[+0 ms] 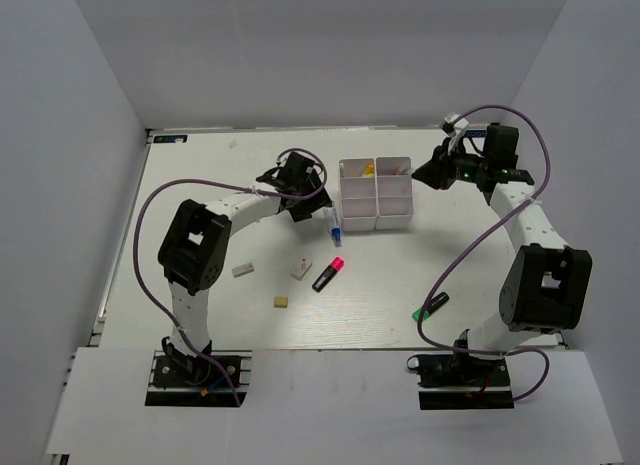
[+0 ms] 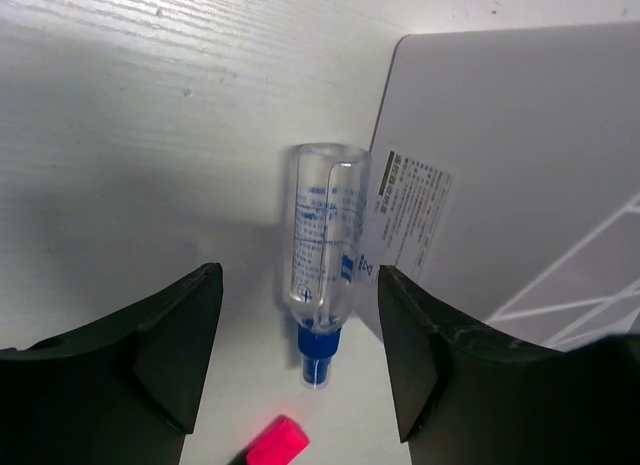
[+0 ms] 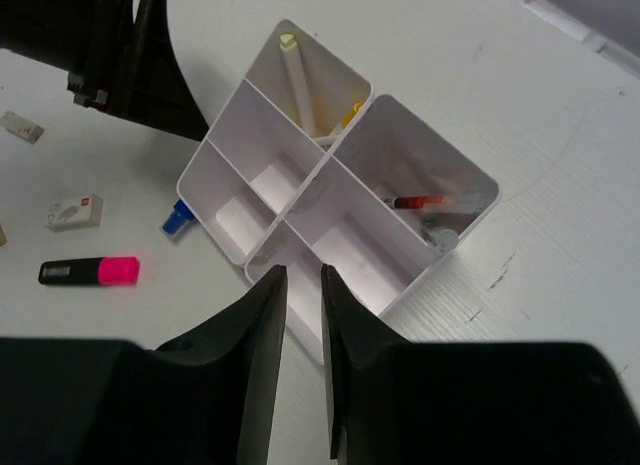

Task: Sort the stationery into containers
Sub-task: Pick up the stationery from the center of the board.

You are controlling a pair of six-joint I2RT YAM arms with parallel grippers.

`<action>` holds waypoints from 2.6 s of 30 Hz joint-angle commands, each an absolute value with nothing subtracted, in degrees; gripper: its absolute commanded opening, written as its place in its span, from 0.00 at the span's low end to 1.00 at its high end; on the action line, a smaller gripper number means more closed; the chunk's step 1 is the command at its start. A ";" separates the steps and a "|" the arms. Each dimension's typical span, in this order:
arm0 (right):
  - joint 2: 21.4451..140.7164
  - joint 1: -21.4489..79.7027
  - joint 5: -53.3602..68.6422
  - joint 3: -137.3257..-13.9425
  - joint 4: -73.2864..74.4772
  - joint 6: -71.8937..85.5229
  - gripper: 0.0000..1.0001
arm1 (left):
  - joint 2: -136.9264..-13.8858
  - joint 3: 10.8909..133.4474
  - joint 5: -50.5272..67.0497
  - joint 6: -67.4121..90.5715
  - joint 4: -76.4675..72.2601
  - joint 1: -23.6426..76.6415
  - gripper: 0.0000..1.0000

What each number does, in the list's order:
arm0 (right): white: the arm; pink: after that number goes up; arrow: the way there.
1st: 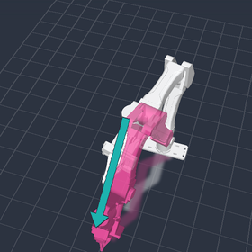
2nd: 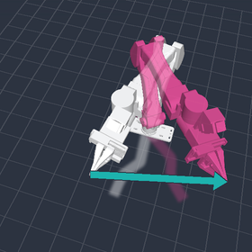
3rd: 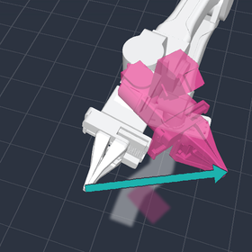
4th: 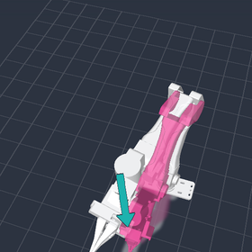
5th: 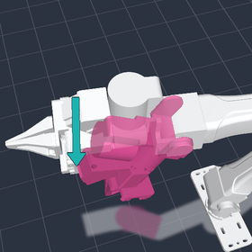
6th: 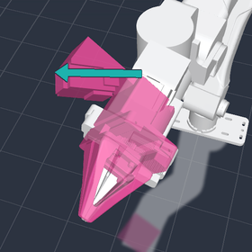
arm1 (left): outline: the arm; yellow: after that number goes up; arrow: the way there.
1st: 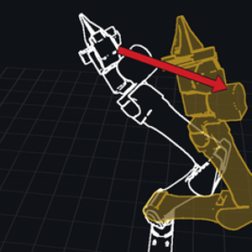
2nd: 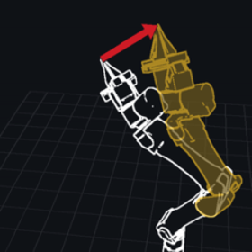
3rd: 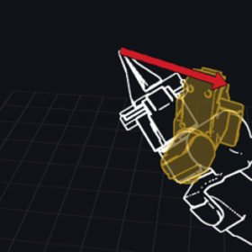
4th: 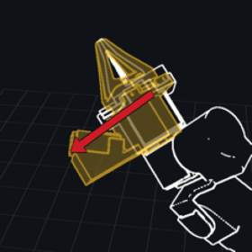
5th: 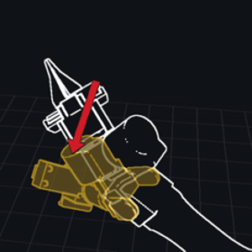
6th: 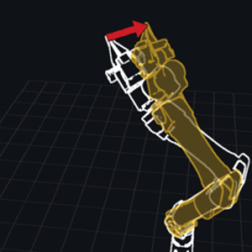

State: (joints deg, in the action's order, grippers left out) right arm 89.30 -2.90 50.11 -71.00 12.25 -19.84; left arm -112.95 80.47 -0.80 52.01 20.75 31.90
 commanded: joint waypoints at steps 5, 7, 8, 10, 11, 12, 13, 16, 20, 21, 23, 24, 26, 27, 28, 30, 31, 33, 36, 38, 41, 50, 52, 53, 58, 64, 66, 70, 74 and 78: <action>86.48 -3.25 52.29 -66.10 10.64 -19.78 0.28 | -116.89 87.53 0.17 51.94 23.02 31.29 0.75; 86.14 -3.17 52.29 -65.48 10.63 -19.43 0.28 | -117.69 89.29 0.18 51.42 23.64 31.29 0.75; 86.05 -3.25 52.21 -64.96 10.63 -19.42 0.28 | -118.56 89.91 0.18 51.42 24.43 31.29 0.75; 85.69 -3.34 52.21 -64.25 10.63 -19.51 0.28 | -119.17 90.97 -0.44 50.89 25.66 31.29 0.73; 85.52 -3.17 52.38 -63.81 10.46 -19.51 0.28 | -119.70 91.75 -1.05 50.89 26.62 31.29 0.73; 85.08 -3.34 52.21 -63.55 10.37 -19.42 0.28 | -119.71 91.76 -1.58 50.28 27.15 31.29 0.72; 85.08 -3.34 52.29 -63.37 10.11 -19.08 0.28 | -119.71 92.28 -1.58 50.27 27.16 31.29 0.72; 84.99 -3.34 52.29 -63.02 9.76 -18.63 0.29 | -120.23 92.29 -2.10 49.57 28.30 31.29 0.69; 84.99 -3.34 52.30 -62.75 8.79 -17.67 0.29 | -121.55 93.33 -2.11 49.04 29.62 31.29 0.65; 85.16 -3.43 52.29 -62.84 8.70 -17.41 0.29 | -122.07 93.34 -2.11 49.04 30.14 31.29 0.65; 85.25 -3.25 52.47 -62.93 8.35 -16.97 0.29 | -122.70 94.04 -1.49 48.43 30.15 31.82 0.65; 85.25 -3.34 52.47 -62.84 8.35 -16.88 0.29 | -122.70 94.04 -1.49 48.43 30.15 31.82 0.65; 85.17 -3.34 52.56 -62.76 8.26 -16.70 0.29 | -123.22 94.65 -0.97 48.43 29.62 32.34 0.65; 85.17 -3.34 52.56 -62.58 8.17 -16.61 0.29 | -123.22 94.66 -0.97 48.43 29.62 32.34 0.65; 84.99 -3.34 52.47 -62.49 8.17 -16.61 0.29 | -123.22 95.35 -0.44 47.91 29.62 32.34 0.65; 84.82 -3.25 52.47 -62.14 8.17 -16.61 0.29 | -123.84 95.88 -0.44 47.90 30.32 32.34 0.65; 84.81 -3.34 52.47 -62.14 8.17 -16.61 0.29 | -124.53 95.89 -0.44 47.38 30.93 32.34 0.65; 84.64 -3.25 52.56 -61.79 7.91 -16.35 0.29 | -125.06 96.50 -0.44 47.37 31.81 32.34 0.63; 84.64 -3.34 52.47 -61.53 7.56 -15.91 0.31 | -125.59 97.64 -1.58 46.67 34.36 32.34 0.58; 84.64 -3.25 52.73 -61.61 7.47 -15.73 0.31 | -125.60 97.65 -3.16 45.97 36.56 32.34 0.57; 84.81 -3.34 52.65 -61.44 6.95 -15.38 0.31 | -126.12 97.65 -4.92 45.44 39.54 32.34 0.54; 84.55 -3.43 52.74 -60.82 6.59 -15.21 0.31 | -119.19 85.19 -7.56 44.91 37.81 31.82 0.09; 84.64 -3.25 52.91 -60.64 6.77 -15.20 0.31 | -115.76 83.24 -7.56 44.91 36.22 31.82 0.03; 84.38 -3.34 53.08 -60.56 6.94 -15.29 0.32 | -114.71 82.62 -7.56 44.91 35.17 31.82 0.00; 84.03 -3.34 52.65 -60.47 8.44 -17.05 0.63 | -107.50 82.00 -8.09 40.00 28.75 31.82 0.00; 83.85 -3.34 53.87 -60.12 9.22 -17.75 0.35 | -100.65 82.00 -7.38 38.32 20.05 31.82 0.00; 83.94 -3.34 54.40 -59.94 9.40 -17.58 0.17 | -99.50 81.47 -5.55 38.32 17.42 31.82 0.00; 84.03 -3.34 54.67 -59.77 9.75 -17.49 0.04 | -98.18 81.47 -1.85 35.08 9.08 32.34 0.00; 84.11 -3.34 54.49 -59.50 9.84 -17.67 0.04 | -98.17 82.00 2.98 33.93 2.65 32.87 0.00; 84.02 -3.34 54.58 -59.24 9.67 -17.67 0.04 | -101.24 84.11 3.78 32.78 -2.89 32.87 0.00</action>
